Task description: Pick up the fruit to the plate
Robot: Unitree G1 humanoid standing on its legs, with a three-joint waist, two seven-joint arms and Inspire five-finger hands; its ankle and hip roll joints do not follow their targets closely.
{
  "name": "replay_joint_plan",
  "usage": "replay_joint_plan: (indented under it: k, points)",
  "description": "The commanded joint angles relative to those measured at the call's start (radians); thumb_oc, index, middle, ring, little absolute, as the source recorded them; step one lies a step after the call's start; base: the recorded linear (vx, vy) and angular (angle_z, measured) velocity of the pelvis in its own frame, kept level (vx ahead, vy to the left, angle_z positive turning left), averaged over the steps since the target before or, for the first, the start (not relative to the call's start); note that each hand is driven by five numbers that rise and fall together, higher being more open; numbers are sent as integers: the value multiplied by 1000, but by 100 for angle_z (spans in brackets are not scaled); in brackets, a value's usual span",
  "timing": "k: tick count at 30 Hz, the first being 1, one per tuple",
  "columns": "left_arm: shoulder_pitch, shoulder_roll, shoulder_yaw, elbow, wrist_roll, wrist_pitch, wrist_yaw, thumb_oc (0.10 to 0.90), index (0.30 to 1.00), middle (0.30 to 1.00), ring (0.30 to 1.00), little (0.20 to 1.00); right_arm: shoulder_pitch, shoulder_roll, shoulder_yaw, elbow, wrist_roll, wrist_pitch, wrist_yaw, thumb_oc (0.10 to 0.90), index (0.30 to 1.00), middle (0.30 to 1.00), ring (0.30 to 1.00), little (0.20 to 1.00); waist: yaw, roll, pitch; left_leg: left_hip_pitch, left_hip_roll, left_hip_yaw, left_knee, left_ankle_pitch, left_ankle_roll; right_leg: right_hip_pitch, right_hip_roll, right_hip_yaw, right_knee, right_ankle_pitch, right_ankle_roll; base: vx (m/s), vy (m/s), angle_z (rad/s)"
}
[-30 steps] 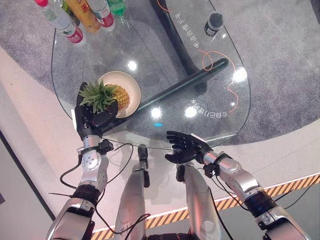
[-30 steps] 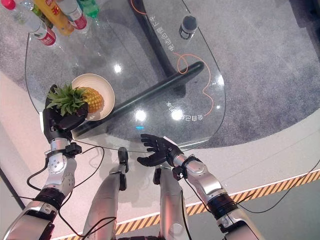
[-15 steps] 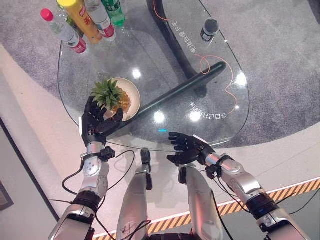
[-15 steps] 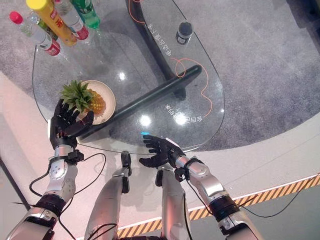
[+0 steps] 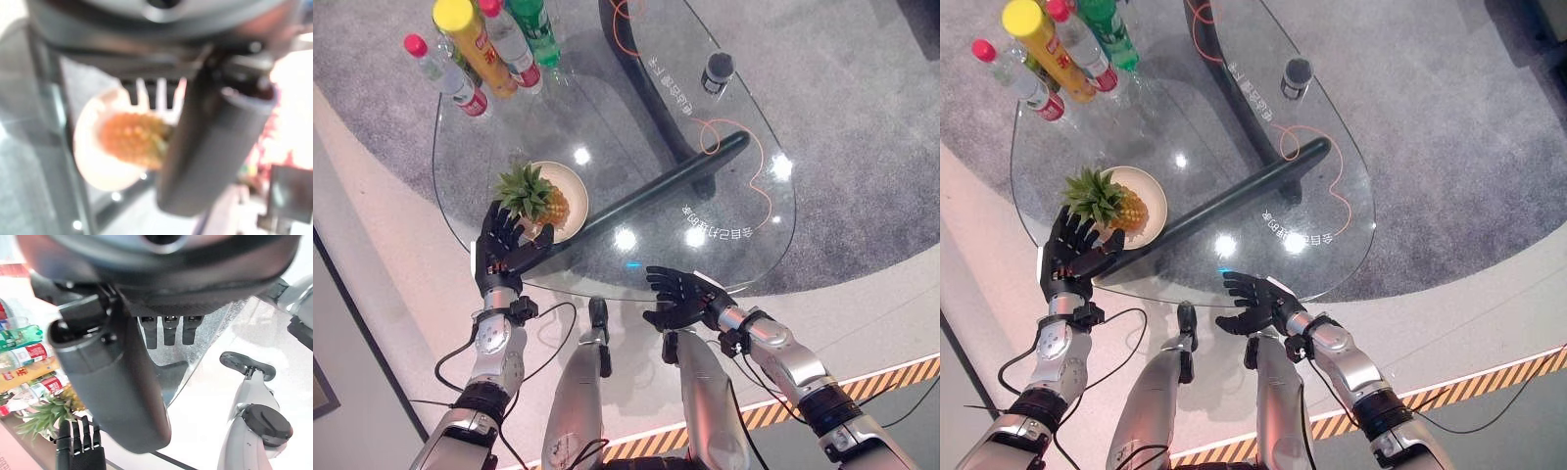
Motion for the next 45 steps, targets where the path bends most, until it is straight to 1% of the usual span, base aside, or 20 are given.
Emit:
replay_joint_plan:
  k: [1,6,8,13,18,20,22,24,26,28,29,30,31,34,37,39,41,43,45]
  points:
    - [44,-21,52,-77,-10,-47,11,800,900,900,900,900,66,-10,-34,-81,-25,-65,61,800,900,900,900,900,18,34,-24,0,-57,-14,56,-19,19,110,-6,-105,16,-30,39,0,0,0]
    - [101,-51,55,-56,-12,-41,30,800,900,900,900,900,102,9,-37,-63,-13,-68,77,800,900,900,900,900,29,31,-24,77,-63,-22,32,-22,16,195,-5,-112,-15,-36,36,11,-28,3]
    - [114,-58,57,-52,-28,-35,30,800,900,900,900,900,112,13,-41,-54,-14,-72,77,800,900,900,900,900,32,31,-24,97,-64,-24,23,-21,14,221,-4,-114,-28,-37,36,3,-33,12]
    - [164,-75,74,-31,-101,-6,16,800,900,900,900,900,149,32,-59,-12,-14,-72,65,800,900,900,900,900,44,29,-27,188,-67,-33,-28,-14,4,328,3,-123,-88,-38,37,10,-38,7]
    - [227,-102,96,-5,-137,55,-4,800,900,900,900,900,196,64,-84,50,-21,-50,45,800,900,900,900,900,50,23,-87,244,-69,-45,-89,-2,-6,407,8,-127,-156,-30,39,36,-23,14]
    - [244,-111,102,13,-135,76,-4,800,900,900,900,900,211,77,-91,75,-29,-38,19,800,900,900,900,900,51,20,-110,256,-70,-50,-105,2,-9,423,9,-127,-175,-25,40,30,-26,3]
    - [275,-131,116,63,-124,122,-1,800,900,900,900,900,225,93,-100,154,-83,-47,-17,800,900,900,900,900,56,17,-149,290,-68,-61,-143,6,-13,465,12,-128,-213,-20,41,72,-28,2]
    - [286,-139,121,87,-113,143,-8,800,900,900,900,900,227,99,-103,188,-86,-51,-34,800,900,900,900,900,57,16,-165,305,-69,-66,-157,8,-14,481,13,-126,-229,-17,41,61,-13,1]
    - [300,-152,127,135,-100,192,-14,800,900,900,900,900,230,107,-125,265,-82,-67,-65,800,900,900,900,900,60,13,-203,331,-66,-68,-179,10,-16,510,16,-122,-259,-8,40,80,-9,4]
    - [305,-166,136,178,-106,239,-23,800,900,900,900,900,232,116,-143,325,-95,-96,-115,800,900,900,900,900,59,13,-231,351,-62,-66,-199,11,-18,529,18,-121,-279,-1,41,66,2,13]
    - [306,-170,138,189,-103,257,-16,800,900,900,900,900,232,119,-148,340,-98,-99,-141,800,900,900,900,900,59,13,-239,357,-61,-65,-204,12,-19,533,18,-121,-284,1,41,66,10,16]
    - [308,-183,142,226,-99,312,-13,800,900,900,900,900,232,130,-161,382,-104,-117,-188,800,900,900,900,900,58,15,-258,372,-57,-60,-216,12,-19,545,17,-120,-296,6,43,68,15,10]
    - [308,-192,146,257,-91,348,-21,800,900,900,900,900,231,138,-166,405,-104,-123,-212,800,900,900,900,900,57,17,-271,383,-55,-56,-224,12,-19,553,18,-120,-304,10,43,88,20,5]
    - [307,-204,158,352,-73,421,-43,800,900,900,900,900,234,155,-194,500,-112,-139,-244,800,900,900,900,900,51,22,-312,417,-49,-41,-247,9,-19,578,16,-118,-326,18,47,76,26,-1]
    - [304,-208,154,423,-35,459,-81,800,900,900,900,900,240,168,-206,592,-118,-135,-246,800,900,900,900,900,43,31,-351,448,-44,-30,-267,4,-16,596,13,-112,-340,23,52,88,37,-2]
    - [303,-205,150,469,-7,474,-111,800,900,900,900,900,242,177,-216,671,-115,-143,-242,800,900,900,900,900,41,38,-375,470,-41,-25,-284,2,-16,609,13,-109,-348,26,55,80,35,-1]
    - [298,-208,150,505,-8,494,-126,800,900,900,900,900,238,186,-221,727,-123,-141,-246,800,900,900,900,900,40,42,-390,485,-40,-23,-295,1,-15,618,12,-106,-356,29,57,55,28,-1]
    - [289,-210,157,552,0,507,-132,800,900,900,900,900,232,195,-229,794,-132,-144,-245,800,900,900,900,900,40,43,-406,499,-41,-22,-306,-1,-13,629,11,-102,-366,31,59,58,24,-1]
    - [281,-210,162,582,72,518,-97,800,900,900,900,900,226,203,-239,854,-142,-145,-253,800,900,900,900,900,40,45,-417,512,-41,-20,-315,-3,-13,639,10,-100,-371,33,60,56,22,-1]
